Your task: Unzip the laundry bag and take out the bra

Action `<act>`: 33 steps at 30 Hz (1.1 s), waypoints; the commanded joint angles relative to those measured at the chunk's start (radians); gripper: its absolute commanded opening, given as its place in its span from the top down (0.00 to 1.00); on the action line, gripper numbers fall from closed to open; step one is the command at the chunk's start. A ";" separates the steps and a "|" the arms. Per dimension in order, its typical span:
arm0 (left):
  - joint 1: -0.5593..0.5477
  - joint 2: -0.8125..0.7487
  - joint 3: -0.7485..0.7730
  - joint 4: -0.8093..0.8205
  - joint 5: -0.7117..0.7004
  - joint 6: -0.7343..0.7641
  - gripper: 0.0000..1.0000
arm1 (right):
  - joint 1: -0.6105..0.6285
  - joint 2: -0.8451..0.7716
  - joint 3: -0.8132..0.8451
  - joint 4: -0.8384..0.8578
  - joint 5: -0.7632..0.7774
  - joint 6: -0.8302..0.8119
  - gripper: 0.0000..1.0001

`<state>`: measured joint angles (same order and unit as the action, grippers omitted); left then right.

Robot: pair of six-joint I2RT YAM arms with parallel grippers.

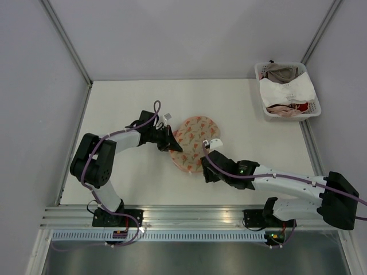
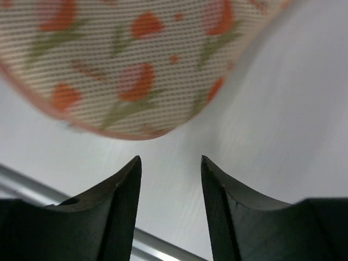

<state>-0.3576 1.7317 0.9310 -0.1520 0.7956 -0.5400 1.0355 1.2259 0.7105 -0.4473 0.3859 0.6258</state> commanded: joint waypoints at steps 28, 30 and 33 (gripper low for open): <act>-0.047 -0.087 -0.106 0.270 0.001 -0.239 0.98 | 0.112 0.055 0.075 0.297 0.074 -0.043 0.90; -0.047 -0.084 -0.106 0.270 0.002 -0.233 0.98 | 0.112 0.055 0.076 0.276 0.068 -0.040 1.00; -0.049 -0.072 -0.098 0.264 0.010 -0.218 0.98 | 0.110 0.060 0.089 0.208 0.068 -0.032 1.00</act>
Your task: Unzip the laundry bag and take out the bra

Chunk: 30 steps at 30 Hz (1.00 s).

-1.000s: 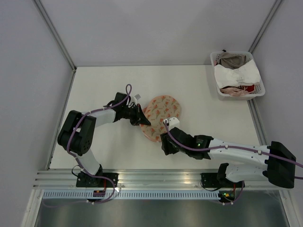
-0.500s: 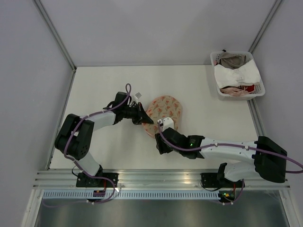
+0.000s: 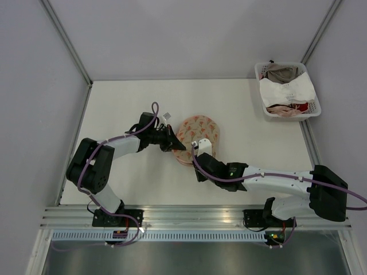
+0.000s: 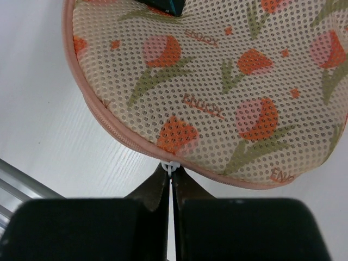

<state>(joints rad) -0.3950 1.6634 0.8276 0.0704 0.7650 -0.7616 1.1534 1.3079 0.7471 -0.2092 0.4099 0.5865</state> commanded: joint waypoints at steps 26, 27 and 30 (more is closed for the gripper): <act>0.048 0.182 0.205 -0.222 0.284 0.314 0.98 | -0.225 0.206 0.061 -0.378 0.233 0.038 0.99; 0.035 0.183 0.209 -0.233 0.289 0.320 0.98 | -0.242 0.224 0.063 -0.372 0.239 0.035 1.00; 0.016 0.193 0.220 -0.261 0.280 0.344 0.98 | -0.282 0.246 0.077 -0.345 0.260 0.021 1.00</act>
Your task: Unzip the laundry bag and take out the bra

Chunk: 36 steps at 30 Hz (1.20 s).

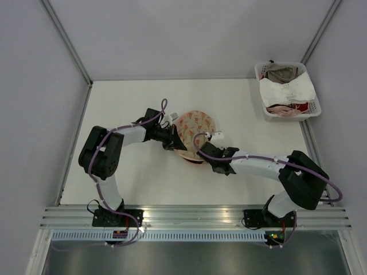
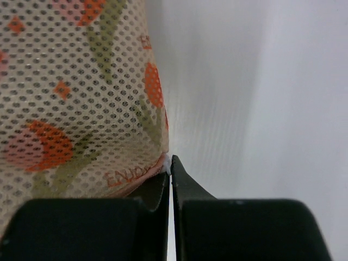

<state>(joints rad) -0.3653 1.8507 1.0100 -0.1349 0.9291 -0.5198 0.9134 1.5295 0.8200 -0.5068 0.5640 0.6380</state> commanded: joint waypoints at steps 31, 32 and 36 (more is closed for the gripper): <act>-0.006 -0.959 -0.418 -0.150 -0.645 -0.307 0.00 | 0.245 0.024 0.315 -0.026 -0.082 -0.259 0.28; -0.006 -0.978 -0.421 -0.161 -0.642 -0.313 0.00 | 0.243 0.071 0.344 -0.024 -0.076 -0.265 0.29; -0.006 -1.056 -0.439 -0.189 -0.621 -0.333 0.00 | 0.245 0.179 0.407 -0.030 -0.049 -0.300 0.32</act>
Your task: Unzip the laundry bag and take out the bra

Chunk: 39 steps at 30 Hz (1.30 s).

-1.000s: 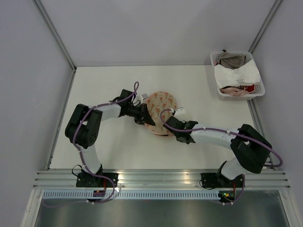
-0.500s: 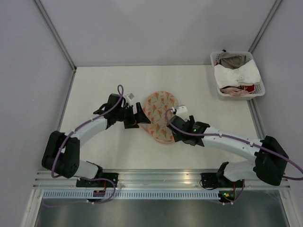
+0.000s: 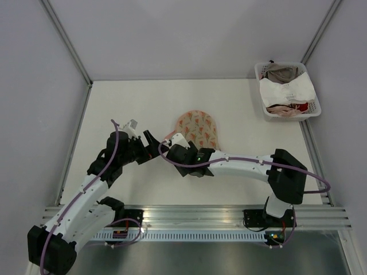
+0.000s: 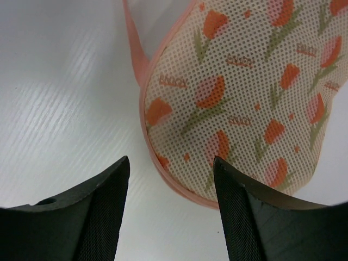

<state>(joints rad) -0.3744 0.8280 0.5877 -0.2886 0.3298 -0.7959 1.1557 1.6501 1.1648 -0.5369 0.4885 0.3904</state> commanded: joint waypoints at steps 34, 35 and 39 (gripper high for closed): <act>0.005 -0.026 -0.006 0.003 0.069 -0.028 0.00 | -0.043 -0.157 0.020 -0.139 0.406 0.165 1.00; 0.005 -0.011 -0.003 0.012 0.084 -0.025 0.00 | -0.072 -0.171 0.013 -0.150 0.407 0.172 0.99; 0.003 0.034 0.020 0.006 0.062 -0.022 0.00 | -0.125 -0.199 -0.036 -0.094 0.253 0.084 0.92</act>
<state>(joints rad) -0.3679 0.8513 0.5587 -0.3279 0.3714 -0.8288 1.0561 1.4399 1.1687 -0.6201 0.7860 0.5011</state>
